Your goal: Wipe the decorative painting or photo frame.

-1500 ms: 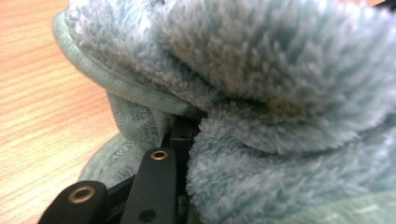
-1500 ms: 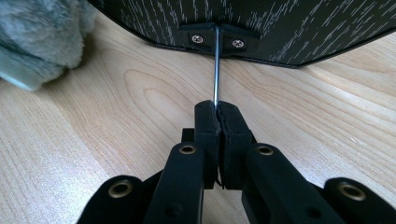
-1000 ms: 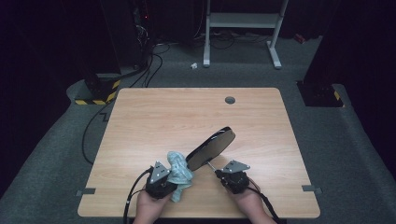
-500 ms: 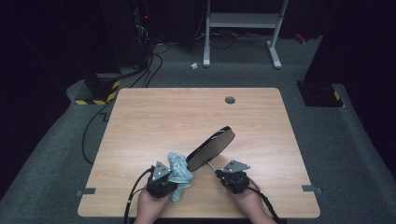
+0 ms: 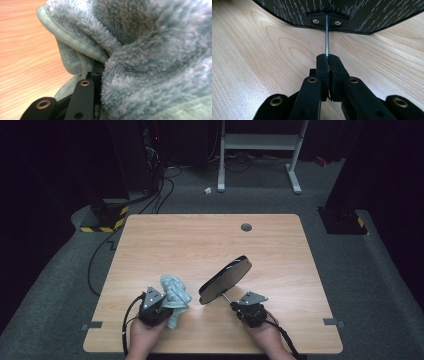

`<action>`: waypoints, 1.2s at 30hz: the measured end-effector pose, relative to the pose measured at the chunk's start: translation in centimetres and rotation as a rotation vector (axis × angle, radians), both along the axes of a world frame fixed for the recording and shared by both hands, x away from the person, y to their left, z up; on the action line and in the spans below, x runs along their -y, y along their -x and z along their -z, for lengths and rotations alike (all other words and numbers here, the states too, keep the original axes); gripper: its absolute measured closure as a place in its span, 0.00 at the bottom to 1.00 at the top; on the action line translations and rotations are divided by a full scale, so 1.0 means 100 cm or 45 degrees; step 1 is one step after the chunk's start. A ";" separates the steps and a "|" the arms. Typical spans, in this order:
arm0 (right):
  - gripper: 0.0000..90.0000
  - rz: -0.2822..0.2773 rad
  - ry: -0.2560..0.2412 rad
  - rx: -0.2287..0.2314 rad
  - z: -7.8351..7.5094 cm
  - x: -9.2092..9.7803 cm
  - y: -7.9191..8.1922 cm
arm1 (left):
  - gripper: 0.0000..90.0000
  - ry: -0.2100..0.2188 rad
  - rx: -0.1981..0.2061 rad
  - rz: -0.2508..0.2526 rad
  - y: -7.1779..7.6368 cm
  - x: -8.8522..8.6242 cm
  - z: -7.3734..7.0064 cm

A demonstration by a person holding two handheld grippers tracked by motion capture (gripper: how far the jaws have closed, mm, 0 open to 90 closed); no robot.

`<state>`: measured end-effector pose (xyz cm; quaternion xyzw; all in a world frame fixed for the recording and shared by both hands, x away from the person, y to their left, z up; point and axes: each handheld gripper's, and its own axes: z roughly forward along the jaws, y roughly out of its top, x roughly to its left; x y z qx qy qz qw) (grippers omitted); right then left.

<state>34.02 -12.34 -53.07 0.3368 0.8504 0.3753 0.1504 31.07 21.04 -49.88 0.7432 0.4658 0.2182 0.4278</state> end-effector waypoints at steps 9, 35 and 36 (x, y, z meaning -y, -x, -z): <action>0.96 -0.001 0.003 -0.002 0.000 0.000 0.000 | 0.75 -0.014 -0.018 -0.095 -0.014 -0.029 -0.002; 0.96 -0.001 -0.001 -0.001 0.000 0.000 0.000 | 0.72 -0.143 -0.177 -0.299 -0.067 -0.082 0.019; 0.96 -0.001 -0.001 -0.001 0.000 0.000 0.000 | 0.71 -0.143 -0.177 -0.299 -0.067 -0.082 0.019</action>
